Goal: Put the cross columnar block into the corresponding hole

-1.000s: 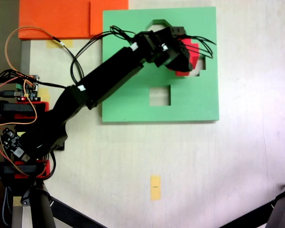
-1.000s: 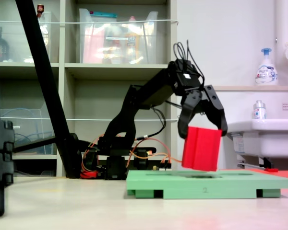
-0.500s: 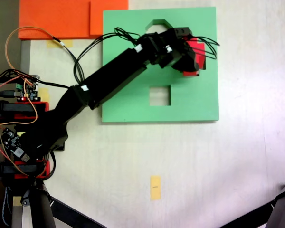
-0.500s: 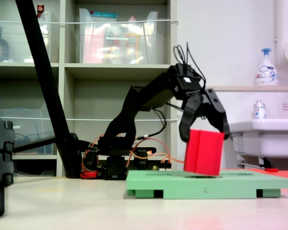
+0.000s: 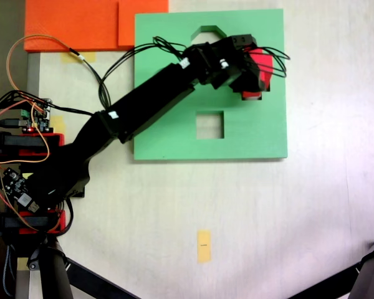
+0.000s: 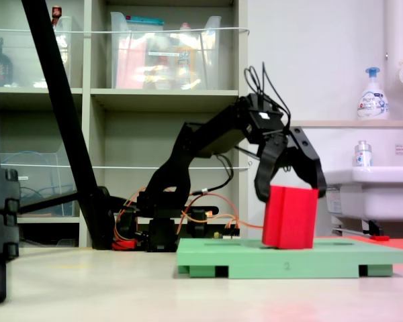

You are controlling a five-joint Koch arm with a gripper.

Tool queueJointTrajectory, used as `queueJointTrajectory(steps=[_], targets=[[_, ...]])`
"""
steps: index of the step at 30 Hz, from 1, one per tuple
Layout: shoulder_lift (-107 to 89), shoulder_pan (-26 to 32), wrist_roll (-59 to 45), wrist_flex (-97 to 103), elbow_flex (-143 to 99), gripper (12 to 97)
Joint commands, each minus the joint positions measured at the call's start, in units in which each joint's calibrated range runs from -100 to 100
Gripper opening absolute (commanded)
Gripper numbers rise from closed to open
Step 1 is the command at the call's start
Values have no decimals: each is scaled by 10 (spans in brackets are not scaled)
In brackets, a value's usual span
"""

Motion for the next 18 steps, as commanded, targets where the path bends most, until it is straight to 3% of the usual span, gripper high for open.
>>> queueJointTrajectory(steps=[1,18], targets=[[-12,1,-7,56,23,458],[57,1,-12,28,21,470]])
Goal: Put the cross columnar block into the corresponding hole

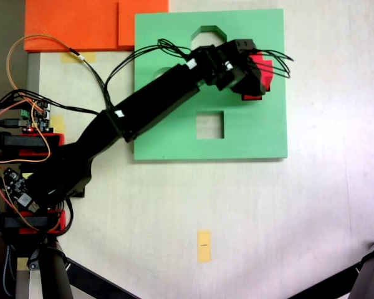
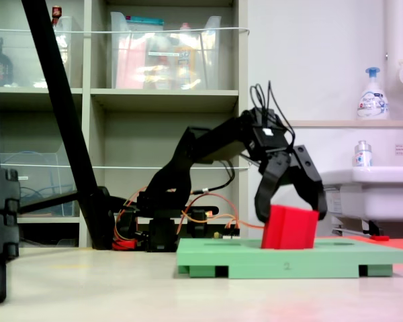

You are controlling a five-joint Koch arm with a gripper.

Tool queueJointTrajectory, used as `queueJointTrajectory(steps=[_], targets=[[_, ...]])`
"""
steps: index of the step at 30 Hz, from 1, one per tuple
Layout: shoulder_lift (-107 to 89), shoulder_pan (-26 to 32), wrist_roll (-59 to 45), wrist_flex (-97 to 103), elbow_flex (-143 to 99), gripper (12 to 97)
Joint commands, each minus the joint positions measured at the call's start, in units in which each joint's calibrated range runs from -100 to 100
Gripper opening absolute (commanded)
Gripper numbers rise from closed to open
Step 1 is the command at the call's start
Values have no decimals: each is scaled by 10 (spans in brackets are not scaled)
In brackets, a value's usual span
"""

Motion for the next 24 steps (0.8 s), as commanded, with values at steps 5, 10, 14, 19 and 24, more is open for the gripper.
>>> queueJointTrajectory(steps=[5,10,14,19,24], targets=[[25,1,1,-7,21,485],[39,1,11,-62,21,501],[12,1,12,-132,21,697],[-51,2,11,-170,21,824],[-214,3,-6,-225,21,821]])
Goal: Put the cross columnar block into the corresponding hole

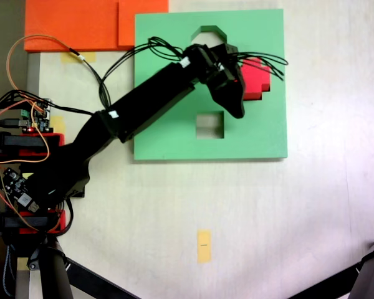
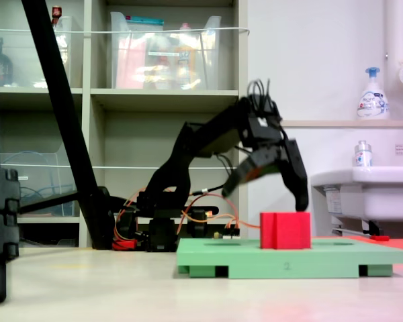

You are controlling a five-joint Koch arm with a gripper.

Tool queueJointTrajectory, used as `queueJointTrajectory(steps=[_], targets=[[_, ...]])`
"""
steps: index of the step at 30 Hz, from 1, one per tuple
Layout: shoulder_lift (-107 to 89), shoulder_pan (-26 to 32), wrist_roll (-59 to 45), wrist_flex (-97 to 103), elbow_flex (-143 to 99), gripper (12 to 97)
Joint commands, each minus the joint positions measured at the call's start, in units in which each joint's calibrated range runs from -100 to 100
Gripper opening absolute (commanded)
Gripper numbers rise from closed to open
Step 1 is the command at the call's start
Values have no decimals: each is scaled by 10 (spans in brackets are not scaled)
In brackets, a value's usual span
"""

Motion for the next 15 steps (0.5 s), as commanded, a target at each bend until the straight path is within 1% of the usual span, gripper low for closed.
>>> queueJointTrajectory(steps=[1,3,5,8,11,13,14,15], targets=[[-158,1,-29,-43,18,821],[-240,-2,-58,-52,18,821],[-330,-7,-111,-81,18,820],[-441,-30,-255,-106,18,820],[-539,-59,-330,-106,18,813],[-606,-81,-361,-104,18,713],[-633,-92,-376,-98,18,677],[-654,-102,-390,-96,18,664]])
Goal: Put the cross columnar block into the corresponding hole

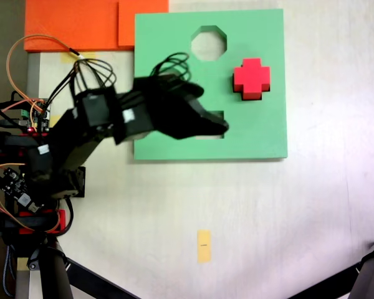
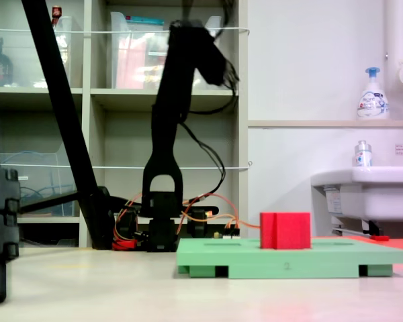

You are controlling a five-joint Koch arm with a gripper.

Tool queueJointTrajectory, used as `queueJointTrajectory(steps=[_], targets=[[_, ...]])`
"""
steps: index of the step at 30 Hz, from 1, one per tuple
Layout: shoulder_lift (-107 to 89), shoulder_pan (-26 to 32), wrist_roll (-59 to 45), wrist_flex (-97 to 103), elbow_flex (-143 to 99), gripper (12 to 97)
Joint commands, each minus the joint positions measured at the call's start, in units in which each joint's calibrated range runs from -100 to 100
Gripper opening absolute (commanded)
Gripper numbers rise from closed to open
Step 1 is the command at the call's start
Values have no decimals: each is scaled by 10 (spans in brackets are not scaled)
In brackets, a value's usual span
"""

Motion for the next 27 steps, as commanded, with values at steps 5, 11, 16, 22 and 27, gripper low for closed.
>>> queueJointTrajectory(steps=[5,11,16,22,27], targets=[[-209,-70,-91,57,-102,612],[-578,-98,-126,535,-691,563],[-669,-104,-147,718,-1029,563],[-669,-108,-190,1231,-1538,505],[-669,-77,-216,1274,-1702,505]])
